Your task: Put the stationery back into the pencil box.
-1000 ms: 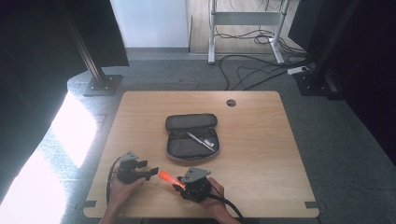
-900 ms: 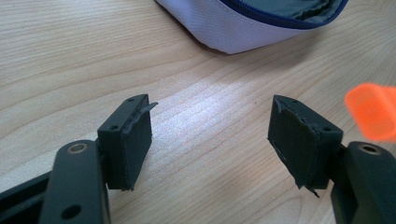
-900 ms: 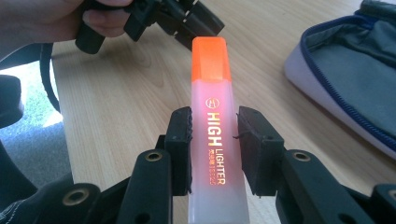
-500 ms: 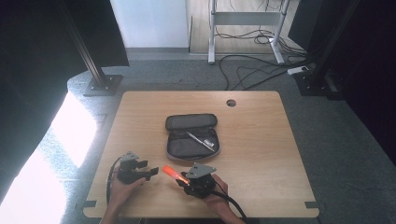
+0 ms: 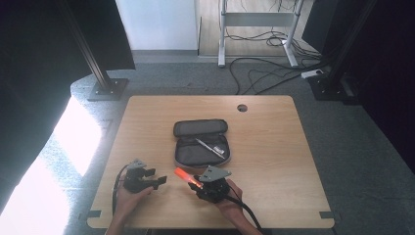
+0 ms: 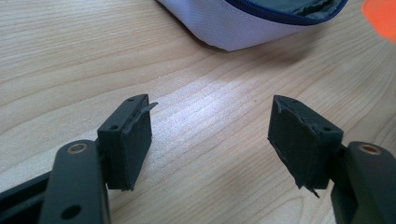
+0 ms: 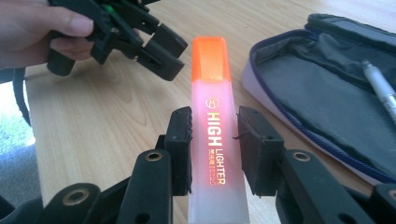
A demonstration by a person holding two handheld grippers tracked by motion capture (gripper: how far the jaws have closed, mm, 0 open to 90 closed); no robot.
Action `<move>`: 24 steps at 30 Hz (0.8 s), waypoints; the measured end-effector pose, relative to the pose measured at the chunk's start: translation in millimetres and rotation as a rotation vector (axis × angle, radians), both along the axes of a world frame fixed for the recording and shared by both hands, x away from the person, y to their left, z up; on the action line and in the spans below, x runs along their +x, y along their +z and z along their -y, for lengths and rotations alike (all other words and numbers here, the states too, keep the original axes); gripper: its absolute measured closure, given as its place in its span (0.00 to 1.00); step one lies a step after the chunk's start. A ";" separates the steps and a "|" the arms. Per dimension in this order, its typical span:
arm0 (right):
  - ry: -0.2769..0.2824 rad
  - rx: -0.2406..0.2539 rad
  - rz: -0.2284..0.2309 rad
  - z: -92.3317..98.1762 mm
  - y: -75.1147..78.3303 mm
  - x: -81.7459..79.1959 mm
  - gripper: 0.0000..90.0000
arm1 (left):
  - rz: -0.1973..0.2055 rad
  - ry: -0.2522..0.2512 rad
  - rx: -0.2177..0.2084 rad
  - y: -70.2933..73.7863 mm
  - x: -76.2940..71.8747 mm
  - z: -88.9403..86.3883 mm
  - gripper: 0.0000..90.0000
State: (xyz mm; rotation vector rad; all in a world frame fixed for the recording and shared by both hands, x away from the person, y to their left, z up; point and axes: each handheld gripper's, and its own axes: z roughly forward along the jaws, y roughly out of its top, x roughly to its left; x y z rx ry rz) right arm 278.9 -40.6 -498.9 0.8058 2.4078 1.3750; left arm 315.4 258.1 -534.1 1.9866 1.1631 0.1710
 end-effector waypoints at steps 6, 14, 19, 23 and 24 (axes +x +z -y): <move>-0.015 0.004 0.004 2.9 2.3 5.4 0.73 | 0.003 -0.007 0.001 0.5 -0.3 0.6 0.34; -0.042 0.012 0.001 8.7 3.0 12.5 0.73 | 0.005 -0.007 -0.003 1.0 -0.2 0.1 0.34; -0.049 0.016 0.008 12.3 5.2 16.7 0.73 | 0.002 -0.005 -0.003 0.3 -0.1 -0.2 0.34; -0.056 0.021 0.010 14.2 7.3 22.2 0.73 | 0.002 -0.007 -0.001 0.6 0.6 -0.2 0.34; -0.055 0.021 0.011 14.6 7.6 23.8 0.73 | 0.002 -0.006 -0.003 0.6 0.6 0.0 0.34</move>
